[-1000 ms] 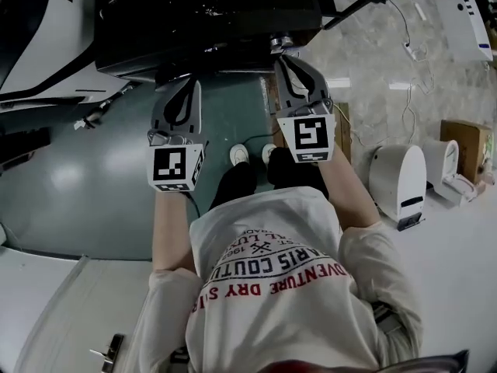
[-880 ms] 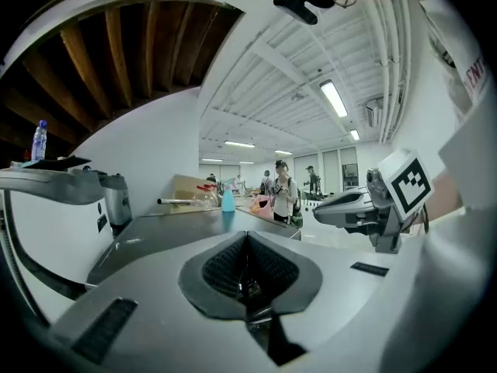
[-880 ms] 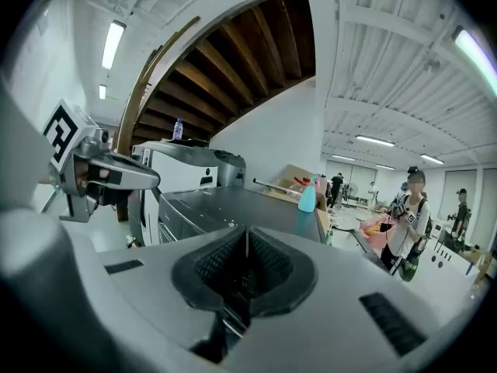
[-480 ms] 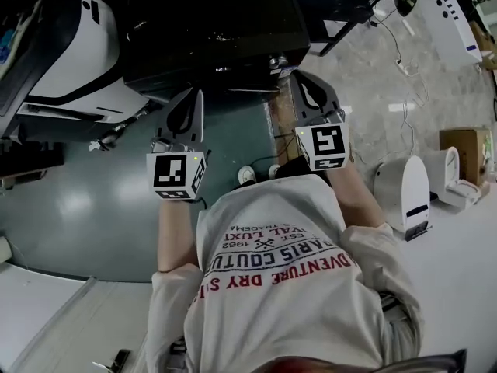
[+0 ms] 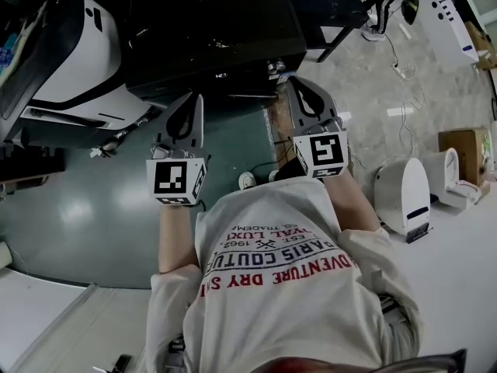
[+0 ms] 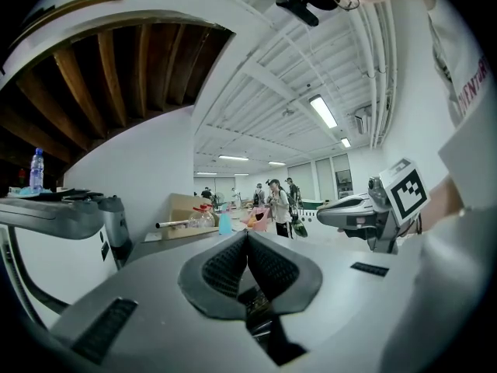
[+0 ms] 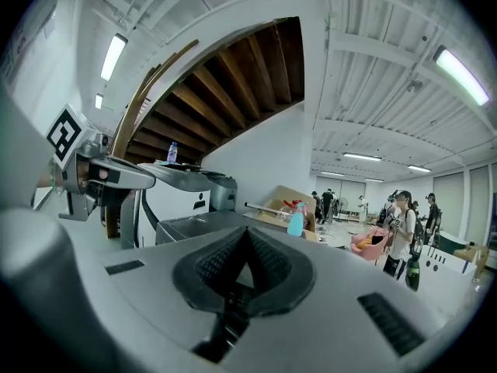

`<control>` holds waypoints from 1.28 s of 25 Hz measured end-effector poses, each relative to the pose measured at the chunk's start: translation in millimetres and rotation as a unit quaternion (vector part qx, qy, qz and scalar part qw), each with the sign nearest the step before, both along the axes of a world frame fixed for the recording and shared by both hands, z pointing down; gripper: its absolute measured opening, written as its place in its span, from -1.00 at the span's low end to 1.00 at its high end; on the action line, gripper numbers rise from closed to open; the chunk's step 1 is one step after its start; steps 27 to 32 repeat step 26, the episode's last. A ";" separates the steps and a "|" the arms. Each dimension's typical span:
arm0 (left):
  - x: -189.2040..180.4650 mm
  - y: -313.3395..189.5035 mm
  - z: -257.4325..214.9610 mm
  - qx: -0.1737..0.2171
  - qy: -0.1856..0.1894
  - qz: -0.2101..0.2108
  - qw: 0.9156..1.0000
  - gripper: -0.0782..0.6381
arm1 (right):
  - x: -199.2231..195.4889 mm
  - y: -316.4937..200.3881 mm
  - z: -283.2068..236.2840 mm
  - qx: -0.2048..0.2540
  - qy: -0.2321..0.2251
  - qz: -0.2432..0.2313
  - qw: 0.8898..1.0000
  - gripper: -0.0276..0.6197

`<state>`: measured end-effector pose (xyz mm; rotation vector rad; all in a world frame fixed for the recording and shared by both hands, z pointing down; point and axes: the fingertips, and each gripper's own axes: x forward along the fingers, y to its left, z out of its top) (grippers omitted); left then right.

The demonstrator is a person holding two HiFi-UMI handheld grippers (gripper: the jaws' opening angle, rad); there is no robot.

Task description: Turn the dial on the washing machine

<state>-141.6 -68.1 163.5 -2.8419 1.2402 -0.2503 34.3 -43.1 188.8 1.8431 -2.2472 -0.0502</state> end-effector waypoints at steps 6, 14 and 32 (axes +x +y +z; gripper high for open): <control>0.3 1.3 3.4 -0.009 -0.001 -0.002 1.000 -0.73 | -1.0 1.0 3.0 -0.006 -0.013 -0.004 1.000 -0.83; -1.1 -0.9 5.0 -0.009 -0.001 -0.011 1.000 -0.73 | 5.5 3.1 6.3 -0.011 -0.033 0.006 0.999 -0.83; 6.1 0.1 9.7 -0.012 -0.002 -0.004 1.000 -0.73 | 8.8 7.5 7.1 -0.007 -0.029 0.007 1.000 -0.83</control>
